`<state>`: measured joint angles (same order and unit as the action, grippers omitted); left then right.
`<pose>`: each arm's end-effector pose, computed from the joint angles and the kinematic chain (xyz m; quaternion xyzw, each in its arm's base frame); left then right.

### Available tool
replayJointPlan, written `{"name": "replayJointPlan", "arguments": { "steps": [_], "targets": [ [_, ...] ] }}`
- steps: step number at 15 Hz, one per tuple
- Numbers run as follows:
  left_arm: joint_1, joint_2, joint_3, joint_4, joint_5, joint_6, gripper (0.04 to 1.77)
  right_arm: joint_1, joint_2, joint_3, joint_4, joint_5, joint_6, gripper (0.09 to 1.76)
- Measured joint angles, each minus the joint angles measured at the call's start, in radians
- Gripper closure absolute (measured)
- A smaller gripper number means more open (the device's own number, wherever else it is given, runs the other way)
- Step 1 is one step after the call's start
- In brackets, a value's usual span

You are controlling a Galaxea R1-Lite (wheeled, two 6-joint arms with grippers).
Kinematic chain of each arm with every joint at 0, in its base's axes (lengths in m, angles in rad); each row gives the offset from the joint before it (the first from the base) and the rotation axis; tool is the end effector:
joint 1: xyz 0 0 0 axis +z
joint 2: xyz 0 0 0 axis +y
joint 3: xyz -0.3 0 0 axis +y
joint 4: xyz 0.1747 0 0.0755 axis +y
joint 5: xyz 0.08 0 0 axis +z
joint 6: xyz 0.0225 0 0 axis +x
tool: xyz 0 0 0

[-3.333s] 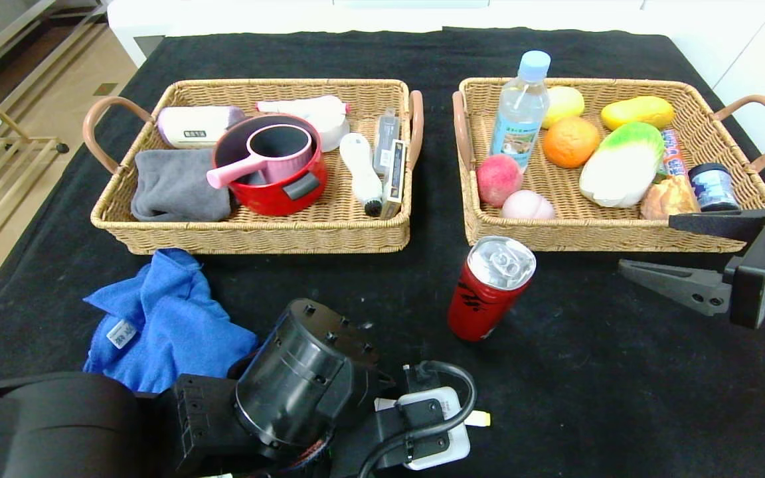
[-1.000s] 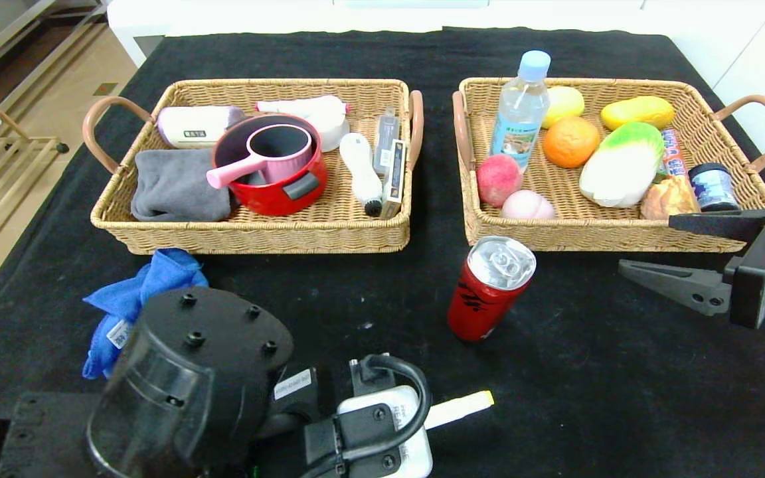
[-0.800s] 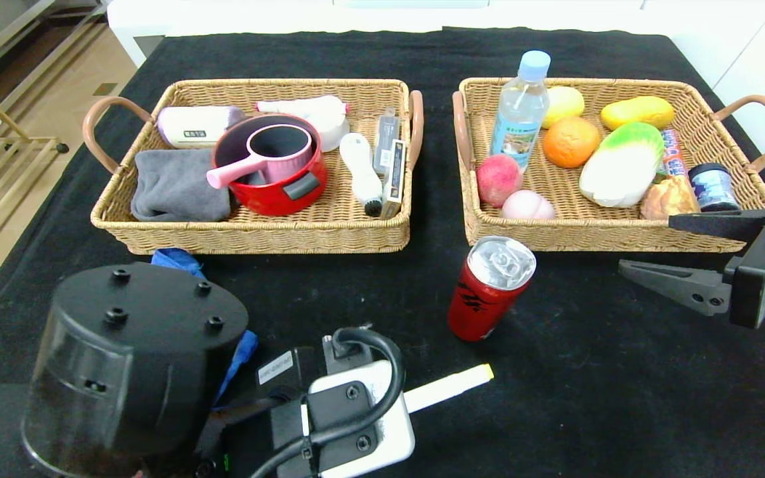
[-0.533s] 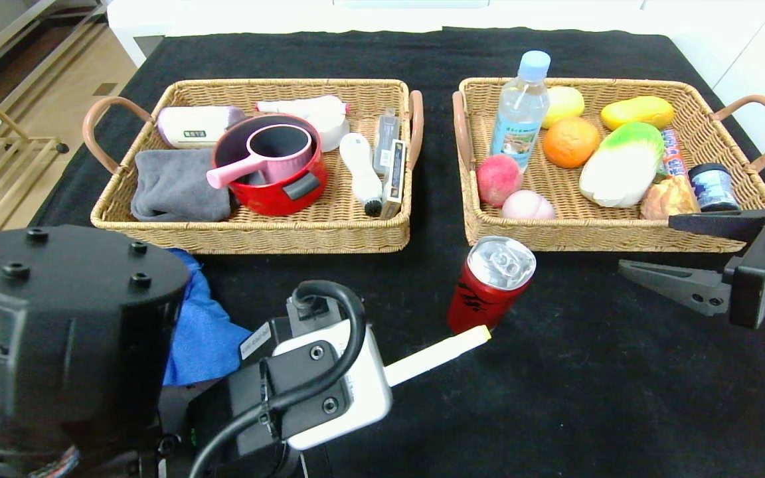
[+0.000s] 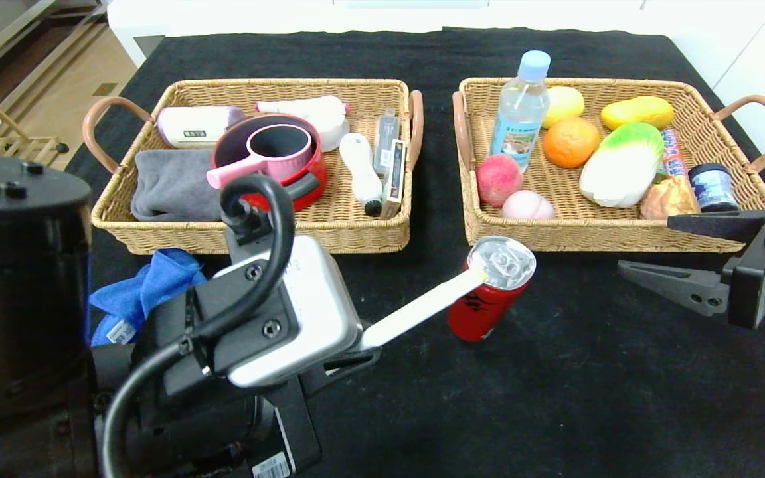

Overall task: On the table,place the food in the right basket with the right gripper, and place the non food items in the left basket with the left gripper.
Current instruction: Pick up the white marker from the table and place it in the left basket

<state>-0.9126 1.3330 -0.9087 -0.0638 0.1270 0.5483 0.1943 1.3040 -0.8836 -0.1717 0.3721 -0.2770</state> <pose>0.1340 -0.1686 0.2523 0.3318 0.0478 -0.4046 0.8508 0.2035 0.0484 0.2622 -0.1206 0.0841 0.2917 0.9451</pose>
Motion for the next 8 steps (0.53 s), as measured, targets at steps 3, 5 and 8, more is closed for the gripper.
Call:
{"name": "replayJointPlan", "arguments": {
  "steps": [3, 5, 8],
  "targets": [
    [0.032, -0.007, -0.032, -0.005, 0.0, -0.002, 1.57, 0.0, 0.0, 0.0, 0.0, 0.0, 0.0, 0.14],
    [0.074, -0.006, -0.058, -0.006, -0.003, -0.014, 1.57, 0.0, 0.0, 0.0, 0.0, 0.0, 0.0, 0.14],
    [0.151, 0.012, -0.13, -0.008, -0.007, -0.108, 1.57, 0.0, 0.002, 0.0, 0.0, -0.001, 0.0, 0.14]
  ]
}}
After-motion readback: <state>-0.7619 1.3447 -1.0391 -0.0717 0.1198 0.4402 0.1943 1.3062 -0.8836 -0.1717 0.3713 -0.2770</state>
